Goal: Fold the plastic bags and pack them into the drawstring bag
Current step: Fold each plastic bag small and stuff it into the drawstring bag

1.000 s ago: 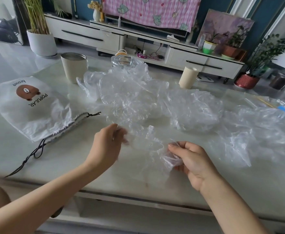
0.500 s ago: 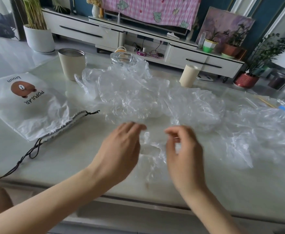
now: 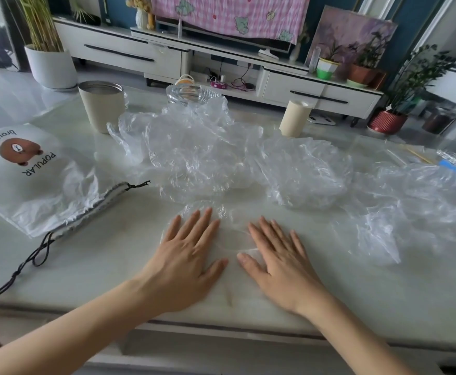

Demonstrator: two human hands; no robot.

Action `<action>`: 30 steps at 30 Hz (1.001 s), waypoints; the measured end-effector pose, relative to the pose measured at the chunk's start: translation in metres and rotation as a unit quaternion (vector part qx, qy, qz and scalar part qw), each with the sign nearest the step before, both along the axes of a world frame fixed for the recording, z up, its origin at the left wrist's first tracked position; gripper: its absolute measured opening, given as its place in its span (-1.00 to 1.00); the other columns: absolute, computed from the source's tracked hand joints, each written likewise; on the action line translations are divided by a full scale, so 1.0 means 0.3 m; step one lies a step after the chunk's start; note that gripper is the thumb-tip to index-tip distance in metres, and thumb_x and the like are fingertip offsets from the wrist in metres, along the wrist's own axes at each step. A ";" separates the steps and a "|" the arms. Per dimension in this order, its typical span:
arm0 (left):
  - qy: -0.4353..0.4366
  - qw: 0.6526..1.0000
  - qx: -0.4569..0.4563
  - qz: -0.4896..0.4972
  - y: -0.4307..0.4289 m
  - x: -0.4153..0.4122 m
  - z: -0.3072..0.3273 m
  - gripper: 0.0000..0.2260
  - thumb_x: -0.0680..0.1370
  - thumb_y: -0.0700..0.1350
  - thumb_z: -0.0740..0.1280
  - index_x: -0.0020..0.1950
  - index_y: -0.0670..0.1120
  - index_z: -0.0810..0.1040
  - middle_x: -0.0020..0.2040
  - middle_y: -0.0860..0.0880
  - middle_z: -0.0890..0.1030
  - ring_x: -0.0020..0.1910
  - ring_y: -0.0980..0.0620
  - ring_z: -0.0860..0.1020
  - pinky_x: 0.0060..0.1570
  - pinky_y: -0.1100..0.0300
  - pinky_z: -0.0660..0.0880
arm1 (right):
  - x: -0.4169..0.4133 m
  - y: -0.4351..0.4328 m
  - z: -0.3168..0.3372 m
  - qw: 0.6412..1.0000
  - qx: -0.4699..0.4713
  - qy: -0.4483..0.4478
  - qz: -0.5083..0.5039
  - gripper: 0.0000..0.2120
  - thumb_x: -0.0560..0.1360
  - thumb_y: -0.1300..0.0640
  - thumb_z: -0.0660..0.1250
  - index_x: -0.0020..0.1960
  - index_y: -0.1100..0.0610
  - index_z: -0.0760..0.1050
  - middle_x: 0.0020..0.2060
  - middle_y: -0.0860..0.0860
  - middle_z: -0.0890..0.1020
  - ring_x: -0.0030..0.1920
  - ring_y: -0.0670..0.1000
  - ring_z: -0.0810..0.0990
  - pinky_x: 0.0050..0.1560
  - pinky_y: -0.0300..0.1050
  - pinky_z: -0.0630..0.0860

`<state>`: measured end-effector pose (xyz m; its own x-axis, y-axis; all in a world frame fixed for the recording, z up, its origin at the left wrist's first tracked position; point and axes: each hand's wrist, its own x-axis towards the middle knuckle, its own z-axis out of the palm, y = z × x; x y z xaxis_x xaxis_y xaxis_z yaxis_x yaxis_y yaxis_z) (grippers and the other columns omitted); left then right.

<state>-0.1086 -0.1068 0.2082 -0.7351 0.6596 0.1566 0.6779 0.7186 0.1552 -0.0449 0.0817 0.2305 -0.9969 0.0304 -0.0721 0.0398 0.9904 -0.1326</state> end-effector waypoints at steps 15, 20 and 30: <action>0.025 0.995 0.067 -0.074 0.085 -0.054 0.063 -0.38 0.49 0.09 -0.18 0.42 -0.10 0.36 0.46 -0.10 0.31 0.50 -0.09 0.15 0.44 0.04 -0.08 | -0.023 -0.102 0.030 0.989 -0.098 0.112 0.029 -0.50 0.64 -0.04 -0.06 0.53 0.12 0.00 0.53 0.01 -0.01 0.52 -0.07 -0.10 0.45 -0.26 -0.25; -0.016 1.000 -0.011 0.018 0.059 -0.065 0.035 -0.03 0.18 0.45 -0.57 0.53 0.12 -0.14 0.55 -0.01 -0.18 0.51 0.05 -0.22 0.37 0.21 -0.38 | -0.035 -0.040 -0.001 1.000 -0.015 0.010 0.020 -0.16 0.39 -0.44 -0.41 0.53 0.02 -0.23 0.51 -0.09 -0.22 0.49 -0.13 -0.28 0.39 -0.19 -0.41; -0.072 0.990 0.111 0.045 0.021 -0.058 0.043 -0.11 0.34 0.41 -0.23 0.55 -0.09 -0.07 0.55 -0.05 -0.03 0.52 -0.02 -0.16 0.44 0.16 -0.25 | 0.066 -0.052 0.107 0.974 -0.207 0.081 0.047 -0.35 0.46 -0.29 0.24 0.44 -0.03 0.20 0.49 -0.15 0.08 0.47 -0.21 0.01 0.40 -0.37 -0.06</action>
<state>-0.1262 -0.1004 0.2212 -0.8148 0.5514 0.1791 0.5716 0.7127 0.4065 -0.0251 0.0662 0.2626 -0.9933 -0.0605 0.0989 -0.1033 0.8493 -0.5177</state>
